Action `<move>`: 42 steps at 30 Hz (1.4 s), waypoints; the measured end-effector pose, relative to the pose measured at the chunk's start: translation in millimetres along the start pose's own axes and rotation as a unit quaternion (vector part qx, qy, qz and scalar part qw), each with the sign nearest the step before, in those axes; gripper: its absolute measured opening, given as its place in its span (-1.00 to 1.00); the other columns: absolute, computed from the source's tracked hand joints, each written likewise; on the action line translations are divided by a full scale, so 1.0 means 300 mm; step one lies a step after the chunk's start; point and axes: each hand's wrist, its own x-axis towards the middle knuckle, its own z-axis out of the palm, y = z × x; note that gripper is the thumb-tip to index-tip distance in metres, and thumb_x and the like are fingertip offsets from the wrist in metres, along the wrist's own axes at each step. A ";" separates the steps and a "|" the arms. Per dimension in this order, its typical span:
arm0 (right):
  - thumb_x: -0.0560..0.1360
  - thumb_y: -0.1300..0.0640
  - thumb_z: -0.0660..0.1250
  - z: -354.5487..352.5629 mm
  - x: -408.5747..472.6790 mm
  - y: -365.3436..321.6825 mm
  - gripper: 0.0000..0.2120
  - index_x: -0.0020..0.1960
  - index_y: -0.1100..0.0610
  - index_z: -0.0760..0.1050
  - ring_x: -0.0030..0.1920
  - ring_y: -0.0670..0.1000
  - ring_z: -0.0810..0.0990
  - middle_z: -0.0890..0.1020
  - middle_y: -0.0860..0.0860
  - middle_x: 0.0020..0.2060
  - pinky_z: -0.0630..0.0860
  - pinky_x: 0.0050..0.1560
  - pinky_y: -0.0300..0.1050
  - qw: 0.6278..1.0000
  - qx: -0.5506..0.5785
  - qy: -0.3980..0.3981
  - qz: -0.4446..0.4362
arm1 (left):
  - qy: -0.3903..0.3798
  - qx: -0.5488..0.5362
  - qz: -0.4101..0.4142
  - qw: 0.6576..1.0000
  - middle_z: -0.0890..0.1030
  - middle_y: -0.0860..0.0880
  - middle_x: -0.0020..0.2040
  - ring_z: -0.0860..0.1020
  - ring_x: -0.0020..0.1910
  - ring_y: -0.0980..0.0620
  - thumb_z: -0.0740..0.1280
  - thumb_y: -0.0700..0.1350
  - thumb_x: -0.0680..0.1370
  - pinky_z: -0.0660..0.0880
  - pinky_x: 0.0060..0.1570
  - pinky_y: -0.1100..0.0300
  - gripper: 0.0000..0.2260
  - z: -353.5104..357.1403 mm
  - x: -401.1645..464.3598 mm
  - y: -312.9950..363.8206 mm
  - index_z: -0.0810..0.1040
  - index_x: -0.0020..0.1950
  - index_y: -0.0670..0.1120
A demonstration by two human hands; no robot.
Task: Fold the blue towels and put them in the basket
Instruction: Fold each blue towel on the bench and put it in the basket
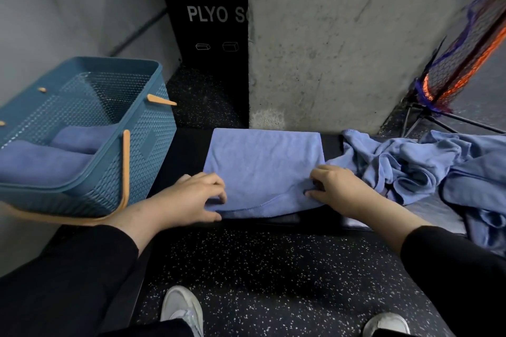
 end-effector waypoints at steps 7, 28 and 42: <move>0.55 0.07 0.30 -0.076 -0.002 -0.032 -0.91 -0.12 0.06 0.47 -0.21 0.00 0.57 0.61 -0.02 -0.26 0.47 -0.13 -0.05 0.958 0.204 0.172 0.103 | 0.133 -0.181 -0.146 0.963 0.58 0.02 -0.21 0.55 -0.20 0.00 0.24 -0.03 0.64 0.51 -0.10 0.01 -0.91 -0.022 0.003 0.024 0.46 -0.06 0.08; 0.41 0.31 0.41 0.030 0.276 0.094 -0.97 -0.20 0.24 0.57 -0.13 0.22 0.58 0.59 0.14 -0.19 0.46 -0.15 0.02 0.985 0.017 0.164 0.044 | 0.246 -0.052 -0.186 0.950 0.58 0.02 0.12 0.50 0.09 -0.08 0.22 -0.04 0.67 0.41 0.09 -0.03 -0.84 -0.024 0.361 -0.056 0.58 0.10 -0.02; 0.40 0.18 0.33 -0.019 0.119 -0.019 -0.92 -0.13 0.04 0.54 -0.07 0.12 0.58 0.63 0.02 -0.15 0.47 -0.15 -0.04 0.999 -0.027 0.007 0.036 | 0.102 0.006 -0.161 0.982 0.60 0.08 0.01 0.44 -0.07 -0.02 0.10 0.00 0.69 0.34 0.02 0.08 -0.89 -0.015 0.190 -0.003 0.41 0.05 0.12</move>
